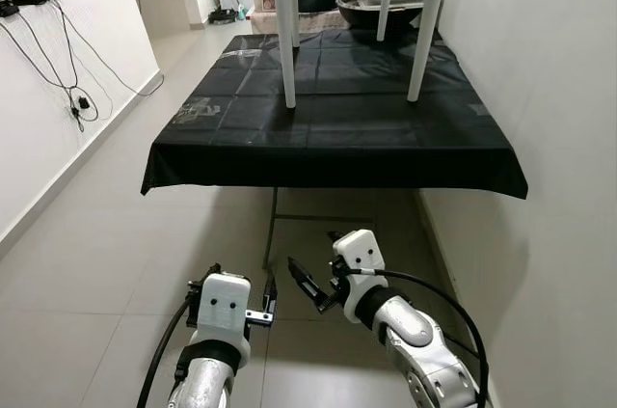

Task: Building children table

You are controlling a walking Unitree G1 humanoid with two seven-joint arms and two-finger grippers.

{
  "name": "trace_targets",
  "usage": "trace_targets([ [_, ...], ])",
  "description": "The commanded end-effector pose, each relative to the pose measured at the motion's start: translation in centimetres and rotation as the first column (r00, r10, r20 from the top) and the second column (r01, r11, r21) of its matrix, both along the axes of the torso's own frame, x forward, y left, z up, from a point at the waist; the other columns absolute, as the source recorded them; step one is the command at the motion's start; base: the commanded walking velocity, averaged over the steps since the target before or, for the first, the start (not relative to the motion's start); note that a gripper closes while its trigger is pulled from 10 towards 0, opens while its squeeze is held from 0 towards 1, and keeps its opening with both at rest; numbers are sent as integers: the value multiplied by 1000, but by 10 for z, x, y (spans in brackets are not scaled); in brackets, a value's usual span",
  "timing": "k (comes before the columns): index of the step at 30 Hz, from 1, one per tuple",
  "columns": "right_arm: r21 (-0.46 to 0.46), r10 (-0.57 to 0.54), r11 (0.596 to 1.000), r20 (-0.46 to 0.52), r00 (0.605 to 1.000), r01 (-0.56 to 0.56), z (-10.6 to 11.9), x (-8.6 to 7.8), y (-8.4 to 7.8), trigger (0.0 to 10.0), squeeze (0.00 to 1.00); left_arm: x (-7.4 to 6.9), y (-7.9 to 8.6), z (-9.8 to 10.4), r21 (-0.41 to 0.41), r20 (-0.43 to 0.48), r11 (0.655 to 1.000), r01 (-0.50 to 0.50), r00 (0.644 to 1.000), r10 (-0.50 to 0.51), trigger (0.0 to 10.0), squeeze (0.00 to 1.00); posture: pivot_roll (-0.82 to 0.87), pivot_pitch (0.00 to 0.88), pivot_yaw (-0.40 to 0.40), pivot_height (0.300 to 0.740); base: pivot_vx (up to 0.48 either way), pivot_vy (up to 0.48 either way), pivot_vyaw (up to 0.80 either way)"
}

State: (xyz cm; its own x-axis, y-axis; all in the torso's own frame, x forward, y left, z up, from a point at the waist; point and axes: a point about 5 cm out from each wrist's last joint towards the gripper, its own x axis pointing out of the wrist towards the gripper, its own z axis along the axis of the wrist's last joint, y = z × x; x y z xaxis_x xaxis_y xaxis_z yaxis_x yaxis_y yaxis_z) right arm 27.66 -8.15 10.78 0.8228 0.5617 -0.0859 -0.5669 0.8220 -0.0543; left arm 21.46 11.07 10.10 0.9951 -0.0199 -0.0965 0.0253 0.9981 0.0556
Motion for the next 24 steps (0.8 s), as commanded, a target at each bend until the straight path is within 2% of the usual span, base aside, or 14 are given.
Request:
trace_targets([
  [1,-38,-7,999,-18,1000,6,-6,-1,2,10000,0,-1,-3,-5,-26,-32,1000,-10,999,10,10000,0,-45,0,41,740,0,0,0],
  [7,-1,9,1000,-27,1000,-9,-7,-2,4,10000,0,-1,-1,-7,-23,-41,1000,-15,999,14,10000,0,-41,0,43,740,0,0,0],
  [24,-3,4,1000,-31,1000,-4,-6,0,3,10000,0,1,-3,-8,-21,-54,1000,-10,998,9,10000,0,-41,0,39,740,0,0,0],
])
